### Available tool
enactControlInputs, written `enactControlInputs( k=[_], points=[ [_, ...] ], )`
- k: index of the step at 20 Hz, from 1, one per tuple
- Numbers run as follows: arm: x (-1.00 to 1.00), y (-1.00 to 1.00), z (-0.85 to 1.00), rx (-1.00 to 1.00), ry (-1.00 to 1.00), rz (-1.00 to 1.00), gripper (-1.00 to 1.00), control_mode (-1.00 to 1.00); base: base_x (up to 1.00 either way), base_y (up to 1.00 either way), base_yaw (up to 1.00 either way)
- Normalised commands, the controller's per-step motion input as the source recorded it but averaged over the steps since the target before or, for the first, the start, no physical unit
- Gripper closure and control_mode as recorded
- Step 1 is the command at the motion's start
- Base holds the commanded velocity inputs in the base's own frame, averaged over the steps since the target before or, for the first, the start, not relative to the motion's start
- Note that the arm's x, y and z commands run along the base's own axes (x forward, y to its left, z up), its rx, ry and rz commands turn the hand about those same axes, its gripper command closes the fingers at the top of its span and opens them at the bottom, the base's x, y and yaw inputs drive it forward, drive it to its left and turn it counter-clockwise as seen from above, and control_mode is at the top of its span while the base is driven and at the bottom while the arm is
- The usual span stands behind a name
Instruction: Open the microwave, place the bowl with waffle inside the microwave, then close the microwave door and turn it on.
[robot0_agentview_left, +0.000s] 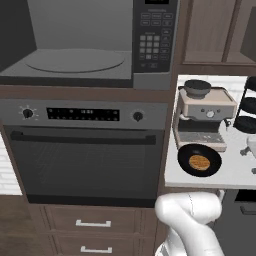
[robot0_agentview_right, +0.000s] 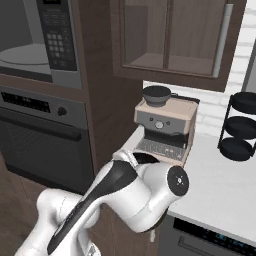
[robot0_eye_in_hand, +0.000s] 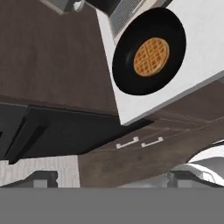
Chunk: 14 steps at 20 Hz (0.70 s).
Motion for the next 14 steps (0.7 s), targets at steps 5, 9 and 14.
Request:
enactControlInputs(
  k=[5, 9, 14],
  points=[
    [0.86, -0.25, -0.63, -0.03, 0.21, -0.10, -1.00, -1.00, 0.00, 0.00, 0.00],
    [0.66, -0.14, -0.74, -0.03, 0.15, -0.01, -1.00, -1.00, 0.00, 0.00, 0.00],
    [0.62, -0.22, -0.63, -0.01, 0.11, -0.01, -1.00, -1.00, 0.00, 0.00, 0.00]
  ],
)
